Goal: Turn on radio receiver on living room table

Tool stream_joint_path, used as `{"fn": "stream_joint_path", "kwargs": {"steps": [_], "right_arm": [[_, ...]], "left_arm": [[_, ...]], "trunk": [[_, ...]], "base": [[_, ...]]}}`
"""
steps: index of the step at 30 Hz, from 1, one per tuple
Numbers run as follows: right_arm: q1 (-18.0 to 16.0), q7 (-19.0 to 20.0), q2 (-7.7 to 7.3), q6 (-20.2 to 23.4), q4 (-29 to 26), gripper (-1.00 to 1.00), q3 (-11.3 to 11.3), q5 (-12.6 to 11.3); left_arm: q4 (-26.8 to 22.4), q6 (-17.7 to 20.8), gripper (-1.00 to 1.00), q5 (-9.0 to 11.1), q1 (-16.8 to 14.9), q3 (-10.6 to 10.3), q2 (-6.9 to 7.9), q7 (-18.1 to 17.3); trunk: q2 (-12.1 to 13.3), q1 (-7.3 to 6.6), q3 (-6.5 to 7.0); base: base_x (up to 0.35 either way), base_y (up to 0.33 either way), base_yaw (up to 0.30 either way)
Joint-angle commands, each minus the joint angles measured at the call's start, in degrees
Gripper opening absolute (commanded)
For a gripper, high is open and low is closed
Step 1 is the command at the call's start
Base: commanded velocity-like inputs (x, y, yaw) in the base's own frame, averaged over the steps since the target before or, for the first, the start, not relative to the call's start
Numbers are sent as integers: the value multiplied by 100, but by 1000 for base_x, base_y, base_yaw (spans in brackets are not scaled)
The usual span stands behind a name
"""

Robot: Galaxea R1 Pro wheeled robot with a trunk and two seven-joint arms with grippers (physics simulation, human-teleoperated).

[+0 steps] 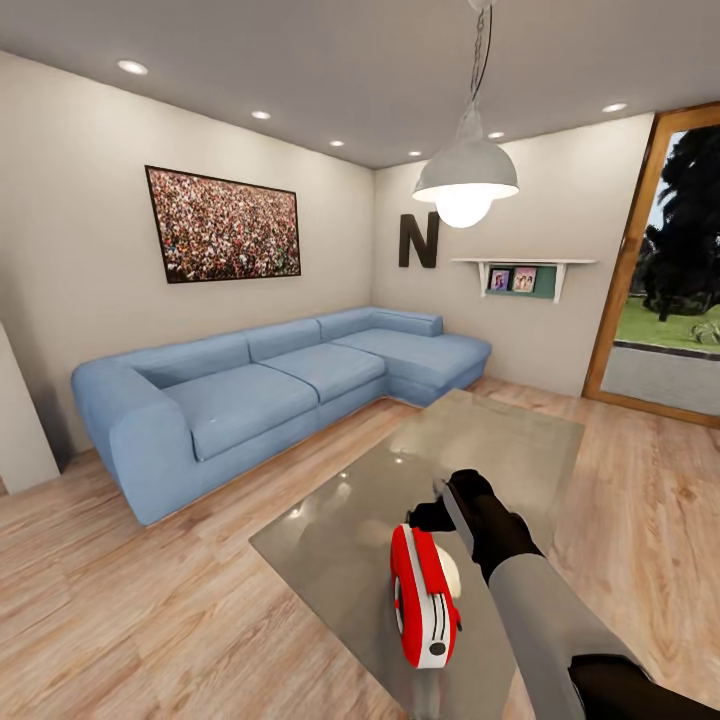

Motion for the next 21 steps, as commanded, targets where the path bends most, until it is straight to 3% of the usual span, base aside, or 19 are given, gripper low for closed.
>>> {"fn": "stream_joint_path", "kwargs": {"steps": [1, 21], "right_arm": [[-1, 0, 0, 0, 2, 100, 2, 2], [0, 35, 0, 0, 15, 100, -13, -3]], "left_arm": [[0, 0, 100, 0, 0, 0, 0, 0], [0, 0, 100, 1, 0, 0, -1, 26]], "trunk": [[0, 0, 0], [-762, 417, -341]], "base": [[0, 0, 0], [0, 0, 0]]}}
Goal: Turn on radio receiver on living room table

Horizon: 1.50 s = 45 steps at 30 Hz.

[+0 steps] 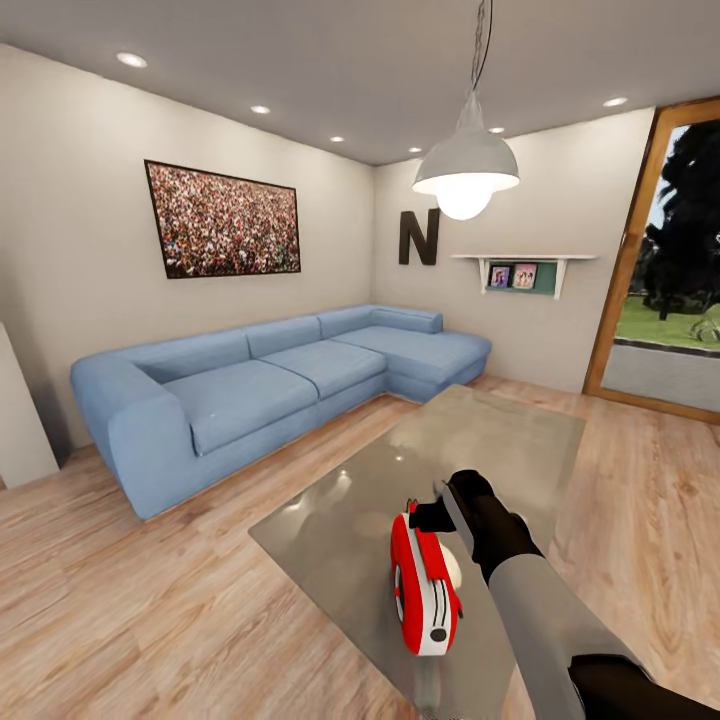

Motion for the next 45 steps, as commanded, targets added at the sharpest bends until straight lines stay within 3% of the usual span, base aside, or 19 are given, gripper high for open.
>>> {"fn": "stream_joint_path", "kwargs": {"steps": [1, 8, 16, 26, 33, 39, 45], "right_arm": [[2, 0, 0, 0, 0, 100, 0, 0], [1, 0, 0, 0, 19, 100, 1, 0], [-2, 9, 0, -9, 113, 100, 1, 0], [2, 9, 0, -12, 114, 100, 1, 0], [-2, 3, 0, -16, 114, 100, 1, 0], [1, 8, 0, -17, 114, 100, 1, 0], [3, 9, 0, -16, 114, 100, 2, 0]], "left_arm": [[0, 0, 100, 0, 0, 0, 0, 0], [0, 0, 100, -1, 0, 0, 0, -16], [0, 0, 100, -1, 0, 0, -2, -9], [0, 0, 100, -1, 0, 0, 0, -17], [0, 0, 100, -1, 0, 0, -7, -9], [0, 0, 100, -1, 0, 0, -7, -16], [0, 0, 100, -1, 0, 0, -9, -3]], "trunk": [[-1, 1, 0], [-1, 1, 0], [-322, 176, -144], [-322, 176, -144], [-603, 330, -270], [-603, 330, -270], [-844, 462, -377]], "base": [[0, 0, 0], [0, 0, 0], [0, 0, 0], [0, 0, 0], [0, 0, 0], [0, 0, 0], [0, 0, 0]]}}
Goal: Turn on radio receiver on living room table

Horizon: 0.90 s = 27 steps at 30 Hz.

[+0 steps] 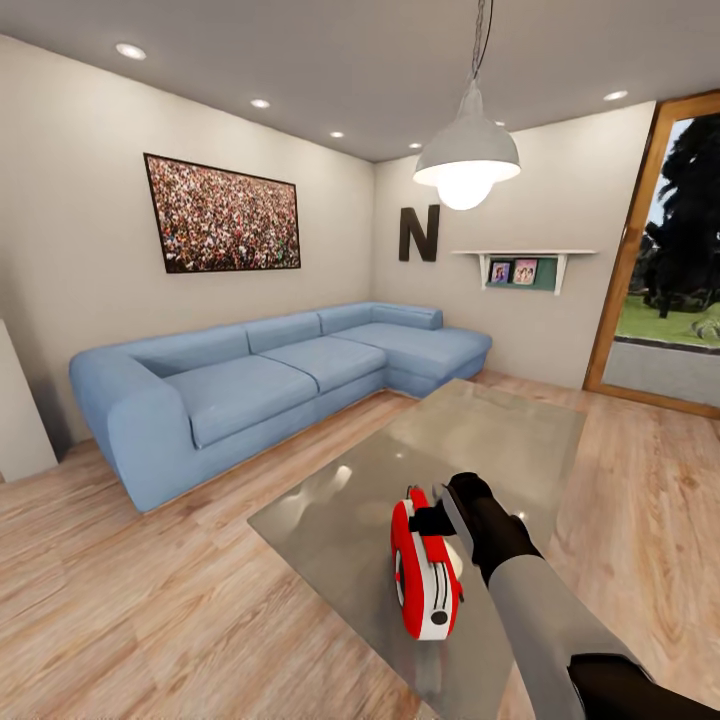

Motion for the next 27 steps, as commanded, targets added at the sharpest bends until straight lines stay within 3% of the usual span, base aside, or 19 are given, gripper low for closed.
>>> {"fn": "stream_joint_path", "kwargs": {"steps": [1, 10, 14, 27], "right_arm": [[1, 0, 0, -1, 0, 100, 0, 0], [-5, 0, 0, 0, 0, 100, 0, 0], [-4, 0, 0, 3, 0, 100, 0, 0], [-2, 5, 9, 5, 0, 100, 8, 9]], "left_arm": [[0, 0, 100, 0, 0, 0, 0, 0], [0, 0, 100, 0, 0, 0, 0, -5], [0, 0, 100, 0, 0, 0, 0, 1], [0, 6, 100, 0, 0, 0, 0, -15]], "trunk": [[-42, 23, -18], [-122, 67, -54], [-282, 154, -126], [-282, 154, -126]], "base": [[0, 0, 0], [0, 0, 0], [0, 0, 0], [0, 0, 0]]}}
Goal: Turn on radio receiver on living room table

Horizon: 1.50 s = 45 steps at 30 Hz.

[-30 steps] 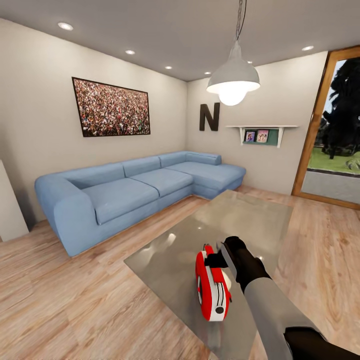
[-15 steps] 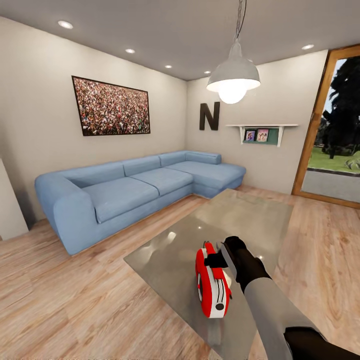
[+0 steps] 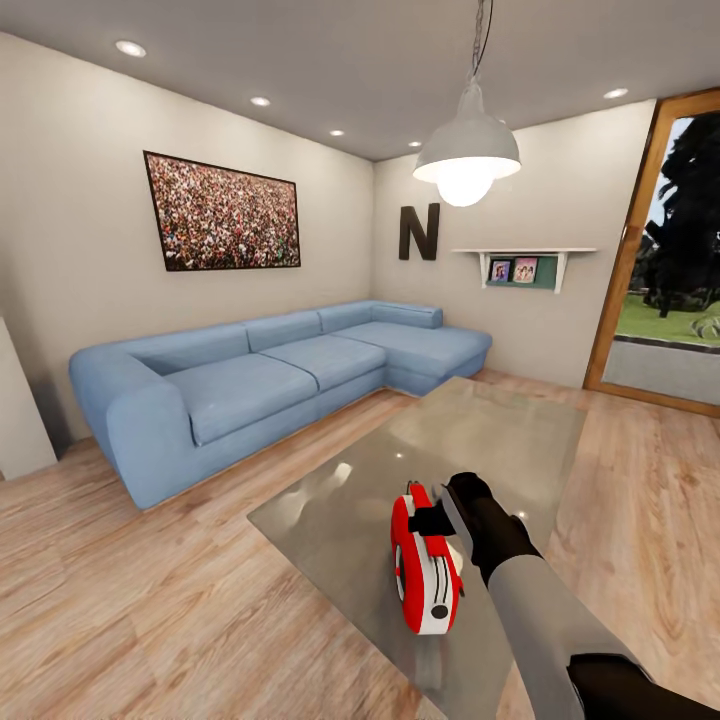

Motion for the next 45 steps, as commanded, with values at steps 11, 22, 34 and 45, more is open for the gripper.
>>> {"fn": "stream_joint_path", "kwargs": {"steps": [11, 22, 34, 45], "right_arm": [[-3, 7, 0, 2, 0, 100, 0, -3], [-2, 1, 0, -5, 0, 100, 5, 0], [-1, 4, 0, -7, 0, -100, 9, -9], [-3, -37, -1, -12, 0, -100, 9, 0]], "left_arm": [[0, 1, 100, 0, 0, 0, 0, 0], [0, 3, 100, 0, 0, 0, 0, 0], [0, 3, 100, 0, 0, 0, 0, 0], [8, 5, 100, -17, 0, -9, 24, 0]], "trunk": [[-120, 66, -54], [-120, 66, -54], [-120, 66, -54], [-120, 66, -54]], "base": [[0, 0, 0], [0, 0, 0], [0, 0, 0], [0, 0, 0]]}}
